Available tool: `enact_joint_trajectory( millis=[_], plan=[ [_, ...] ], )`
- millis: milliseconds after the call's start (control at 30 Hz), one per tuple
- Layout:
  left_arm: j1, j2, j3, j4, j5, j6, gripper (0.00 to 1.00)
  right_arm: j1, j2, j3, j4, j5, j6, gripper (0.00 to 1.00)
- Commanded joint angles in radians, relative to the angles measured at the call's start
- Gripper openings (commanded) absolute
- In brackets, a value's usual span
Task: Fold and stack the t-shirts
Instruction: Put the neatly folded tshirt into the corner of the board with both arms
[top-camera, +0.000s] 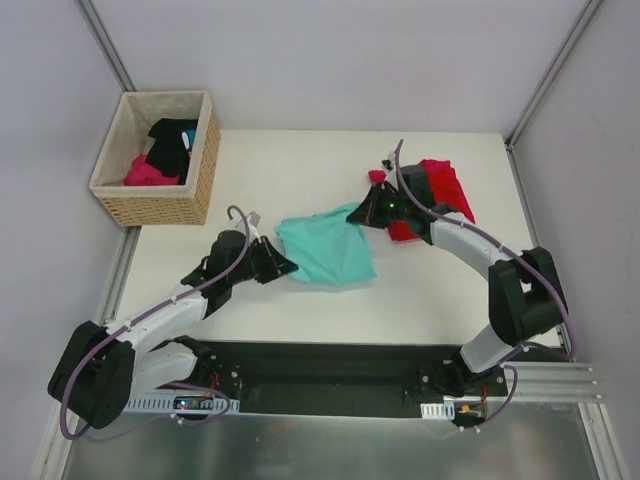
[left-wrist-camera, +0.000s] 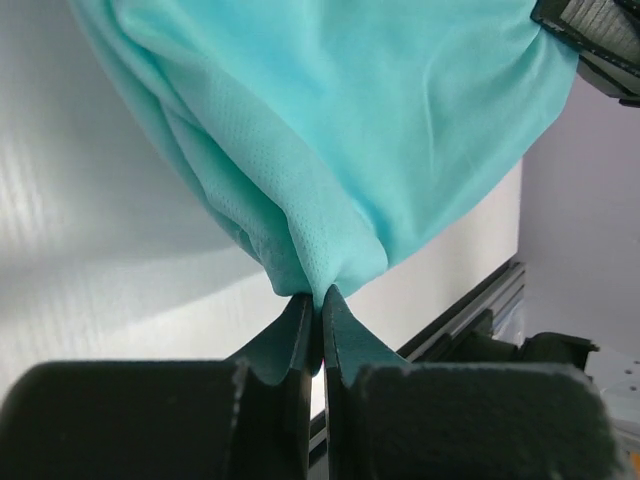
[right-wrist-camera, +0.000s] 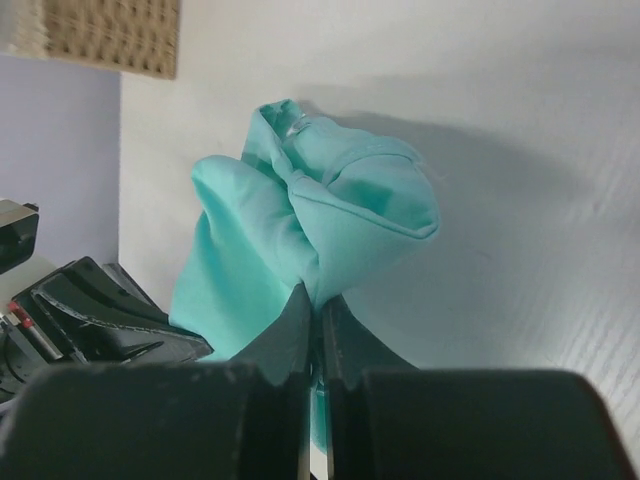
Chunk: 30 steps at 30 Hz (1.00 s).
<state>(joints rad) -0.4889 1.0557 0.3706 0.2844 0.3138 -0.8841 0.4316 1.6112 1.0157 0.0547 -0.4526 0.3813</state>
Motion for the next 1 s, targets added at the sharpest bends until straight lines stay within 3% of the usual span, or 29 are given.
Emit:
enact_joint_trajectory(
  millis=[0, 500, 967],
  plan=[
    [0.01, 0.036, 0.151, -0.043, 0.024, 0.06, 0.0, -0.013, -0.068, 0.147, -0.145, 0.035, -0.061, 0.0],
    [0.001, 0.337, 0.557, -0.04, 0.062, 0.082, 0.0, -0.261, -0.036, 0.379, -0.277, 0.009, -0.081, 0.0],
    [-0.099, 0.754, 0.973, 0.001, 0.103, 0.047, 0.0, -0.45, 0.196, 0.661, -0.343, -0.06, -0.041, 0.0]
  ],
)
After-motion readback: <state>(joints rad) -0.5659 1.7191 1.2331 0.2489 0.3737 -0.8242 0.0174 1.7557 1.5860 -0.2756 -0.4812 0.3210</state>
